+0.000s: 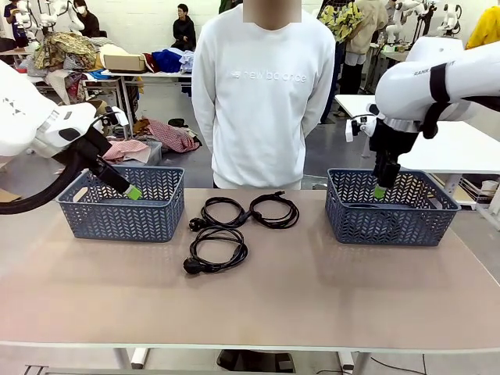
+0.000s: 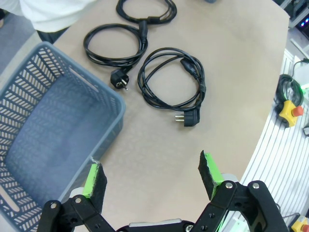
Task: Organize the cables according to human instructions.
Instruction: Pick up a bundle of cables and place it in the basket indicated by the human.
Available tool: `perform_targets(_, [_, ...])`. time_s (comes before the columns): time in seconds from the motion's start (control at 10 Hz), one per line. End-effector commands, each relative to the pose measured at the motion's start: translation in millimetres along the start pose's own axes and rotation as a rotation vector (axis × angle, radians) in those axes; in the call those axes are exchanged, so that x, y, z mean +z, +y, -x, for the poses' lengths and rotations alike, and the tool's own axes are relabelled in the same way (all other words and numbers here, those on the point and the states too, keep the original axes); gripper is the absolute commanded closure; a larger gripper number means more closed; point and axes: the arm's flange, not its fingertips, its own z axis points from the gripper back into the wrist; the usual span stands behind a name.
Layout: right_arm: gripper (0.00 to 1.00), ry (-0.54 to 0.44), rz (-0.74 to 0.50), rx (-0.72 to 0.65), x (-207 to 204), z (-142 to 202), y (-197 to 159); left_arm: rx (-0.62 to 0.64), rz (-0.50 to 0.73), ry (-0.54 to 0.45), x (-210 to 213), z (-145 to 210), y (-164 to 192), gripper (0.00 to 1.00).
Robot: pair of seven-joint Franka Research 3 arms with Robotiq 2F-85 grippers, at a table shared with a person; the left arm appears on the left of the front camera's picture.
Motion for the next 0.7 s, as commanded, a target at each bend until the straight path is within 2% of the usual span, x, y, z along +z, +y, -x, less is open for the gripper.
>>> perform_targets(0.0, [0.0, -0.105, 0.024, 0.001, 6, 6, 44, -0.014, 0.02, -0.018, 0, 2, 3, 0.0])
perform_targets(0.4, [0.0, -0.277, -0.013, -0.09, 2, -2, 106, -0.014, 0.02, -0.018, 0, 2, 3, 0.0])
perform_targets(0.6, [0.0, -0.345, -0.048, -0.067, -12, -9, 123, -0.014, 0.02, -0.018, 0, 2, 3, 0.0])
